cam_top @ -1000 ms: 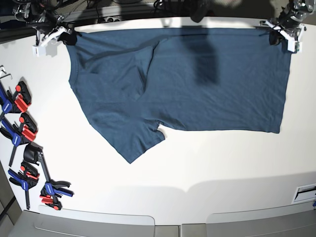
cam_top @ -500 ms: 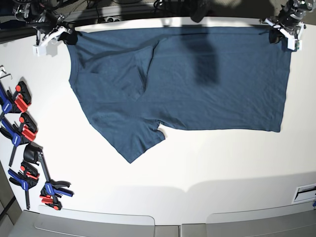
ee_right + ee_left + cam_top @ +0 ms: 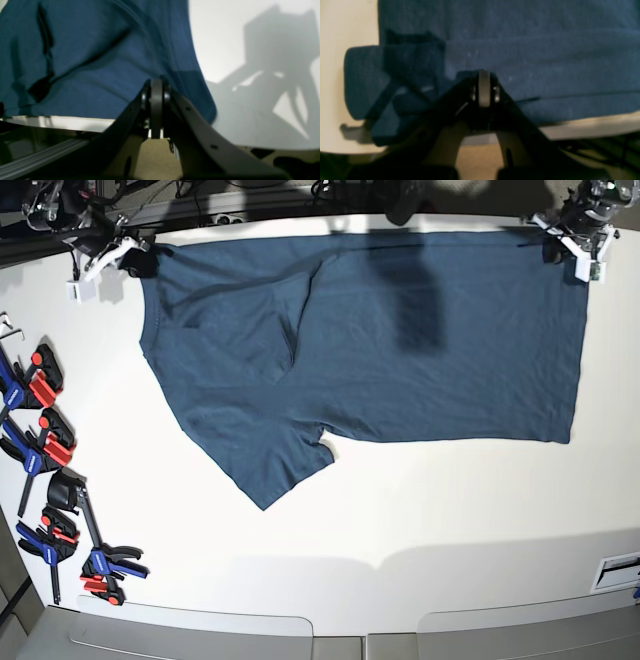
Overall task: Fold the T-shirt properly
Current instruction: 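Drag the shirt with both grippers along the table edge, then release with the right gripper and regrasp the shirt side lower down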
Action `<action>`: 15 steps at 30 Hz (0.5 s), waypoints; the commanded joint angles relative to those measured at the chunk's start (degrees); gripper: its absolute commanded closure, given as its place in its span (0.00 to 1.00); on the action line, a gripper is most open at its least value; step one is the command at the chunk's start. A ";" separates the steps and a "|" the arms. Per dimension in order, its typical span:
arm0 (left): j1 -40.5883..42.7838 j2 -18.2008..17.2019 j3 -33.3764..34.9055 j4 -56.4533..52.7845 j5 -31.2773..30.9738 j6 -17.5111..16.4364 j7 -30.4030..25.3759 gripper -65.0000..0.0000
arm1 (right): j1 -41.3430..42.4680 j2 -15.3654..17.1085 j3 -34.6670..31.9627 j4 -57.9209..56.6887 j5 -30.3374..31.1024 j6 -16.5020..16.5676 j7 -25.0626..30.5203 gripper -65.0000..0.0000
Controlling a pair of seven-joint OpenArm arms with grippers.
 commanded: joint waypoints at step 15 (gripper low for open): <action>1.22 -0.09 0.26 12.35 15.96 10.40 -2.54 0.90 | 7.74 0.94 0.57 5.55 0.85 0.17 2.40 1.00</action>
